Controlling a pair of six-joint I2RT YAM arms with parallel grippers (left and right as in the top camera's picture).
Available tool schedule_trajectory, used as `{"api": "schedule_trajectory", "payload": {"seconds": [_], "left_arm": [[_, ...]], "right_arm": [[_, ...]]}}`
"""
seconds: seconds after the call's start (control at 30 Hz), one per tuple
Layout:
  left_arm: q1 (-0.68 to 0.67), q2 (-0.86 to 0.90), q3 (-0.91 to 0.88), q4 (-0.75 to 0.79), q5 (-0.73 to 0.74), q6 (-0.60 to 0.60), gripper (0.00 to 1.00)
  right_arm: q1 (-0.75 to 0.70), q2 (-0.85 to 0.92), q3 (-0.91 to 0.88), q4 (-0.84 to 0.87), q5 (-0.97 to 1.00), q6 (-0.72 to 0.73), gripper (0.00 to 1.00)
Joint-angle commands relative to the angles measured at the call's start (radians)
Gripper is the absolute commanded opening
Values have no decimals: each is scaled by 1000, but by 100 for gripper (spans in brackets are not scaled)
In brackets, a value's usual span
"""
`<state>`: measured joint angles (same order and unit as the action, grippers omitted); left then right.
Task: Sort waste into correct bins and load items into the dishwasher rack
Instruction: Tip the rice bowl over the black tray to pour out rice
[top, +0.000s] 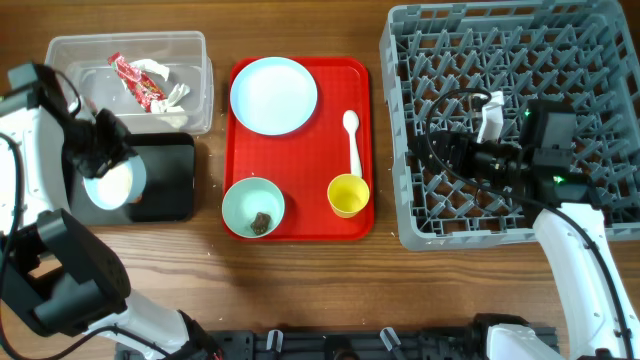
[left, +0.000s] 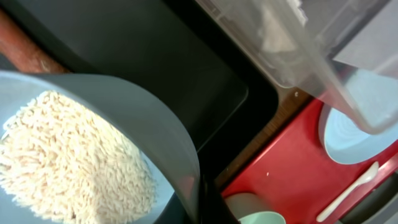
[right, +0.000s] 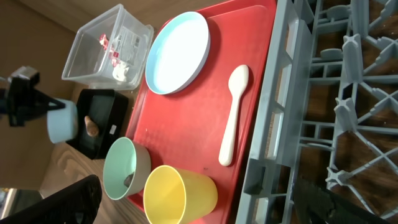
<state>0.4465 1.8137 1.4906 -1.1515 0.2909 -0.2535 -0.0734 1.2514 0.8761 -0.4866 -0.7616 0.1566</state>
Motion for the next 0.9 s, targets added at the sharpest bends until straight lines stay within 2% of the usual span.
{"api": "schedule_trajectory", "payload": {"seconds": [0.0, 0.07, 0.1, 0.2, 0.37, 0.6, 0.77, 0.87], "left_arm": [[6, -11, -55, 49, 165, 40, 4], [6, -10, -55, 53, 254, 109, 4], [12, -10, -55, 51, 349, 167, 4], [24, -9, -55, 44, 466, 253, 4], [50, -9, -55, 26, 507, 345, 4], [116, 6, -73, -5, 689, 514, 4], [191, 6, -154, -7, 788, 601, 4], [242, 6, -230, 51, 872, 643, 4]], "right_arm": [[3, 8, 14, 3, 6, 18, 100], [3, 8, 14, 3, 6, 27, 100], [3, 8, 14, 3, 6, 27, 100], [3, 8, 14, 3, 6, 27, 100], [3, 8, 14, 3, 6, 27, 100], [3, 8, 14, 2, 6, 30, 100], [3, 8, 14, 2, 6, 29, 100], [3, 8, 14, 2, 6, 29, 100]]}}
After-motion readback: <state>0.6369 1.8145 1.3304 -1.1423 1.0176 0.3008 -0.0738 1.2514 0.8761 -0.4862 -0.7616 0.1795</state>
